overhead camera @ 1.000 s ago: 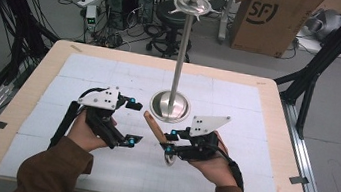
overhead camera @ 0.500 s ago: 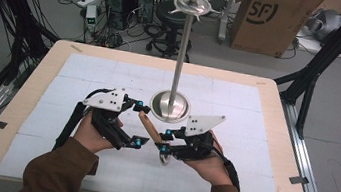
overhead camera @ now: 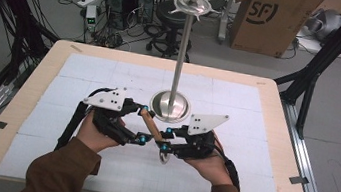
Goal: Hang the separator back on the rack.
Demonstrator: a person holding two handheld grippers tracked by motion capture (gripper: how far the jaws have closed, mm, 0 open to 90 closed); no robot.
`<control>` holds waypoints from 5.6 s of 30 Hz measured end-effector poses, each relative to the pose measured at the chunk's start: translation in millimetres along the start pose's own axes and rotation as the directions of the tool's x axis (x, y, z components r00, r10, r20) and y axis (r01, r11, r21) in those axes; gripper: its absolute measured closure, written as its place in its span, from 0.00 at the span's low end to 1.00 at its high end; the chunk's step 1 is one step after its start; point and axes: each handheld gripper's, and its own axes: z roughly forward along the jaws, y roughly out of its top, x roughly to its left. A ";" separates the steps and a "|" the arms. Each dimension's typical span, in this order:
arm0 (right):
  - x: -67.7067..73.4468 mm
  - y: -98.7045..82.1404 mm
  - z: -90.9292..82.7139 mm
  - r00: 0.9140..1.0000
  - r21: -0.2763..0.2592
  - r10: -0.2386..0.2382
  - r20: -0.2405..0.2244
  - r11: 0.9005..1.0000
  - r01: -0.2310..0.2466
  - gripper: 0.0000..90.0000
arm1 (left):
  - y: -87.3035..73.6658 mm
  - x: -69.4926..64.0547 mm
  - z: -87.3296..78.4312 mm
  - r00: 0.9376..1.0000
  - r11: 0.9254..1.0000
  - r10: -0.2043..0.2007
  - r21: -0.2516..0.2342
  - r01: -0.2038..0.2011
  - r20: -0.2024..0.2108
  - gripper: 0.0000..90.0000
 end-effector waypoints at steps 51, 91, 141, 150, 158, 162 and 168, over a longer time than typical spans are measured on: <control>1.9 -0.1 1.2 1.000 -0.036 -0.016 -0.012 0.999 0.016 0.76 | 6.2 -5.7 9.2 0.999 1.000 0.010 -0.009 -0.010 0.030 0.75; 1.1 -3.2 -14.5 0.998 -0.042 -0.001 0.068 0.999 0.004 0.51 | 9.1 2.0 -7.6 0.999 1.000 -0.001 0.006 0.002 -0.046 0.76; -8.6 -25.4 -49.7 0.972 0.036 0.091 0.217 0.994 -0.101 0.29 | 52.9 58.1 -87.7 0.969 0.997 -0.062 0.038 0.073 -0.238 0.76; -11.9 -29.0 -48.9 0.973 0.028 0.098 0.208 0.994 -0.106 0.29 | 86.8 73.0 -82.0 0.965 0.997 -0.036 0.062 0.054 -0.261 0.76; -11.1 -28.6 -48.9 0.974 0.025 0.100 0.202 0.994 -0.107 0.29 | 106.9 78.2 -73.5 0.965 0.996 -0.018 0.079 0.040 -0.263 0.76; -11.2 -28.4 -49.7 0.975 0.020 0.100 0.199 0.994 -0.106 0.29 | 115.4 80.0 -68.7 0.963 0.996 -0.010 0.082 0.034 -0.268 0.76; -11.7 -28.6 -49.1 0.974 0.017 0.100 0.201 0.994 -0.106 0.29 | 130.6 83.0 -62.3 0.962 0.995 0.002 0.093 0.024 -0.273 0.76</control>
